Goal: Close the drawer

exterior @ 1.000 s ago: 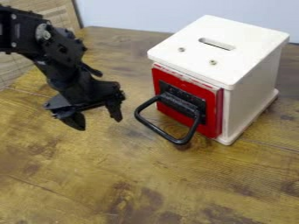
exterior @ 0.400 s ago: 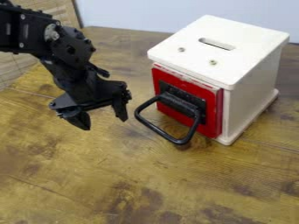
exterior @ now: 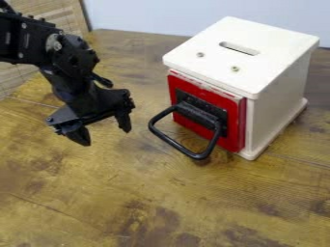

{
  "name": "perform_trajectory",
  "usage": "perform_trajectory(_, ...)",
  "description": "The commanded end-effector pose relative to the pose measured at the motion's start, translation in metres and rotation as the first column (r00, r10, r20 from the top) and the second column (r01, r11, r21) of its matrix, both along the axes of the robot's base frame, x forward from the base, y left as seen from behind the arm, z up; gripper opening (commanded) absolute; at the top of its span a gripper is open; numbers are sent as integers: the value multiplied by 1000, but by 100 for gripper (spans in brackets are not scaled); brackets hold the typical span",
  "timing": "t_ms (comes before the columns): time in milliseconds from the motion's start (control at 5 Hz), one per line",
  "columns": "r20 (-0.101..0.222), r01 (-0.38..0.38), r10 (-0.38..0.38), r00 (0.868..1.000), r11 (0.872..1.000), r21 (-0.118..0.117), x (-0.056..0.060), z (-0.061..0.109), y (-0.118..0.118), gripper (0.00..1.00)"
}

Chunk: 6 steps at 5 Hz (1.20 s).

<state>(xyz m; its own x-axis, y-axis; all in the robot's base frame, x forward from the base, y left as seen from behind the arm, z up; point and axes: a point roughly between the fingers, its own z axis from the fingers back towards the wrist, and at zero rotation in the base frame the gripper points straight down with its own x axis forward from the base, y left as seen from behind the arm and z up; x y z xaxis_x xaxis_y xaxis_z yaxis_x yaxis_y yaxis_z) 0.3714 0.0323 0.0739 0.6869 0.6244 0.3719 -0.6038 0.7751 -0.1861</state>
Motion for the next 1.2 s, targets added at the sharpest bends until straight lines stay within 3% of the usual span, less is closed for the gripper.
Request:
perform_trajectory(0, 50, 12, -12, 999, 1000, 3, 3, 11, -3, 100)
perform_trajectory(400, 57, 109, -109, 992, 994, 1, -5, 15, -4, 100)
perform_trajectory(800, 57, 60, -60, 997, 998, -2, 0, 25, 8, 100)
perform_trajectory(1000, 59, 119, -120, 991, 993, 23, -6, 35, 18, 100)
